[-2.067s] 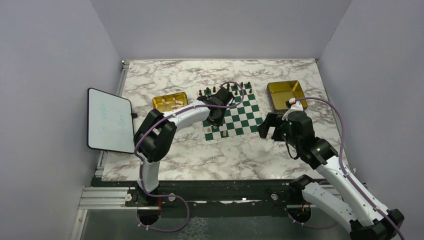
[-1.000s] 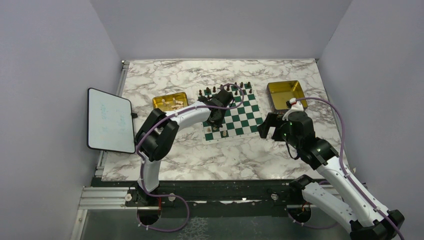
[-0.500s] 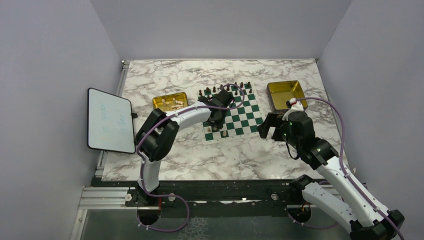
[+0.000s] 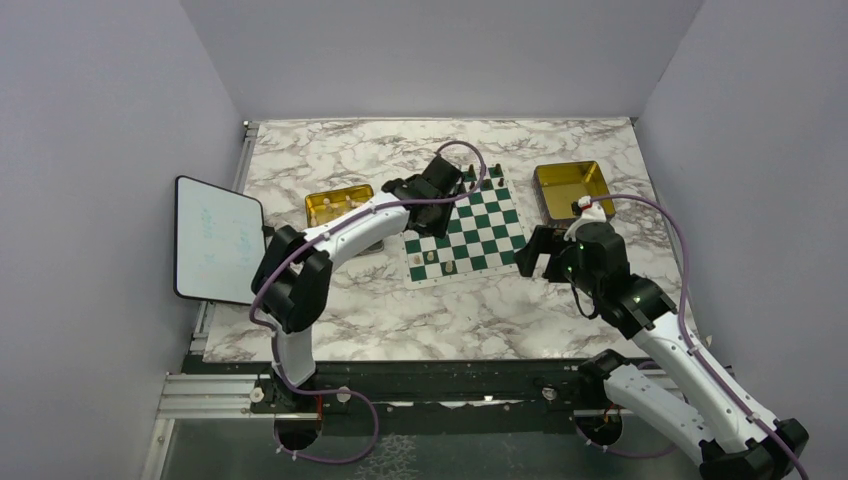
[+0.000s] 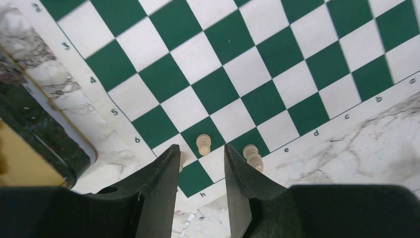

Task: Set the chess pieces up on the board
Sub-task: Place the chess piece on the chessboard, then pick up the chess piece from the storage box.

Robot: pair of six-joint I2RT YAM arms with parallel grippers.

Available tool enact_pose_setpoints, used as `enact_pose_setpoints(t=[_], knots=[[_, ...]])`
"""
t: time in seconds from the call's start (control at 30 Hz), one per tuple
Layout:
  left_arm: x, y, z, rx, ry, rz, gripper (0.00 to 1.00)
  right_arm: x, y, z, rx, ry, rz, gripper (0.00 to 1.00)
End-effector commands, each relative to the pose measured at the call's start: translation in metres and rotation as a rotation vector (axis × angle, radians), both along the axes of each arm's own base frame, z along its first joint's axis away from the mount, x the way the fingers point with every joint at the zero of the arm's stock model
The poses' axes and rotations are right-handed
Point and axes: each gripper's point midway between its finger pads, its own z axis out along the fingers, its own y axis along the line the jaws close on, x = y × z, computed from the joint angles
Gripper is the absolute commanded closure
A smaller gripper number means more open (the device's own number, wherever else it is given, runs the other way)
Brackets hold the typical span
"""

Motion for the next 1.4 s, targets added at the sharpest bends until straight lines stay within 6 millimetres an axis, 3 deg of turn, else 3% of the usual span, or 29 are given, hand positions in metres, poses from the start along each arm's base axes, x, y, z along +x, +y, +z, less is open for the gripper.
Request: enact_pose_setpoints(t=[0.0, 0.17, 0.53, 0.63, 0.77, 1.03, 1.37], knots=[[0.017, 0.023, 0.045, -0.025, -0.087, 0.050, 0.61, 0.001, 0.005, 0.000, 0.013, -0.003, 0.026, 0.02], [0.029, 0.060, 0.056, -0.027, -0.106, 0.123, 0.68, 0.002, 0.008, -0.001, 0.020, -0.001, 0.037, 0.02], [0.070, 0.182, 0.066, 0.058, -0.196, 0.399, 0.76, 0.001, 0.011, -0.008, 0.034, 0.018, 0.039, 0.02], [0.080, 0.205, 0.063, 0.043, -0.215, 0.470, 0.75, 0.001, 0.011, -0.008, 0.034, 0.018, 0.041, 0.02], [0.093, 0.221, 0.049, 0.029, -0.235, 0.542, 0.75, 0.002, 0.012, -0.008, 0.037, 0.017, 0.040, 0.02], [0.111, 0.231, 0.012, 0.016, -0.194, 0.592, 0.75, -0.001, 0.013, -0.008, 0.044, 0.021, 0.049, 0.02], [0.118, 0.250, -0.017, 0.051, -0.158, 0.645, 0.74, 0.001, 0.011, -0.005, 0.041, 0.015, 0.039, 0.02]])
